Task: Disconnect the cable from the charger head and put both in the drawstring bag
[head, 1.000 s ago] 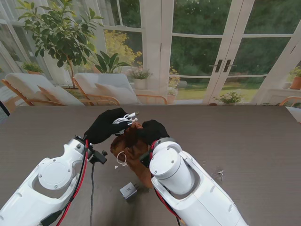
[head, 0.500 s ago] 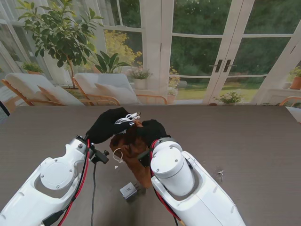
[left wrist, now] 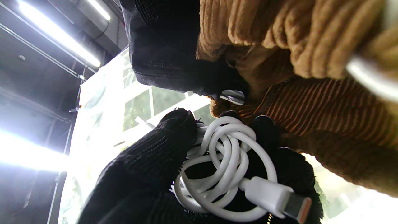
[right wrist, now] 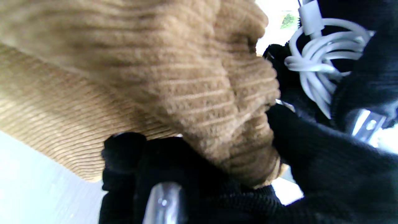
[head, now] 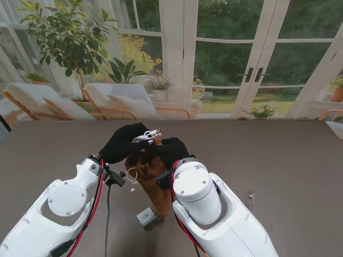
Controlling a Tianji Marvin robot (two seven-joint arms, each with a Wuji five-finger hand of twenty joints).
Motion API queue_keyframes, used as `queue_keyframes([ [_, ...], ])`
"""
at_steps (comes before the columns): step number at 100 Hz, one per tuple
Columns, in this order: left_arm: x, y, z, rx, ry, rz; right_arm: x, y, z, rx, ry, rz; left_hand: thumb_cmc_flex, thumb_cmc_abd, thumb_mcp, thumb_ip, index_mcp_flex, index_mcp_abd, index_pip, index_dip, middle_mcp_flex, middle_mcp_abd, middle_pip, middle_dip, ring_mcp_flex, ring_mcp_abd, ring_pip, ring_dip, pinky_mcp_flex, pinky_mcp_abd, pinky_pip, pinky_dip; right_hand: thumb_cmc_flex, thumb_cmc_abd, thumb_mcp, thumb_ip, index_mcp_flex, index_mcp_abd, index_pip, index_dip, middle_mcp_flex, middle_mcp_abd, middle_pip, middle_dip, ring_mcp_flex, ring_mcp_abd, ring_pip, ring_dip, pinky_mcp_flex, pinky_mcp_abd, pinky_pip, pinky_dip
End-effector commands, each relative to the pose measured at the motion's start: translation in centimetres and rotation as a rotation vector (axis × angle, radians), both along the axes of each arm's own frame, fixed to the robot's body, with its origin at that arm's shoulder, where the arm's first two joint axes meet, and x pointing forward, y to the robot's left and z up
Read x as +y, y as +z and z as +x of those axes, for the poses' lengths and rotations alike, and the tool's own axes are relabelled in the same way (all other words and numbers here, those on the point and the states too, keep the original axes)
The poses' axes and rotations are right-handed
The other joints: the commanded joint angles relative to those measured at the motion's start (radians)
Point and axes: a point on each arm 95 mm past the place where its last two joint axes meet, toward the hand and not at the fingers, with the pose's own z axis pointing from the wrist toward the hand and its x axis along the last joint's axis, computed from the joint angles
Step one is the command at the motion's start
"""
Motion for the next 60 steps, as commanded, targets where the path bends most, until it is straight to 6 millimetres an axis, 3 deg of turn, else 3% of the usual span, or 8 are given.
queue_keyframes([
  [1,-0.43,0.06,-0.12,0.011,-0.022,0.001,0.41,0.27,-0.29,0.003,0.016,0.016,0.122,0.001,0.126,0.024,-0.002,-0.077,0.046,-0.006,-0.023,-0.018,-0.023,-0.010,-0.028,0.009,-0.019,0.010,-0.034,-0.088,-0.003,0.026,0.033,-0.010,0.004,0.003,0.002,0.146,0.055,0.028,0.096,0.077,-0.009,0.023,0.001,-0.121,0.048,0.009,0.478,0.025,0.023,0.032],
  [47,-0.34,0.02,-0.18,0.001,-0.039,0.027,0.09,0.30,-0.35,0.021,0.018,0.046,0.053,-0.038,0.146,0.033,-0.040,-0.059,-0.100,-0.059,-0.110,-0.005,-0.150,-0.024,-0.145,-0.015,-0.106,-0.007,-0.123,-0.125,-0.046,0.055,0.041,-0.010,-0.002,0.002,0.000,0.148,0.051,0.029,0.092,0.081,-0.011,0.028,0.001,-0.121,0.048,0.009,0.478,0.025,0.022,0.035],
  [60,-0.41,0.07,-0.23,0.001,-0.042,0.027,0.04,0.35,-0.45,0.028,0.019,0.061,0.033,-0.044,0.149,0.033,-0.034,-0.054,-0.190,-0.079,-0.158,0.004,-0.143,-0.094,-0.168,-0.021,-0.157,-0.026,-0.144,-0.129,-0.063,0.054,0.043,-0.010,-0.003,0.002,0.000,0.148,0.051,0.029,0.091,0.084,-0.012,0.030,0.001,-0.119,0.048,0.010,0.478,0.025,0.022,0.035],
])
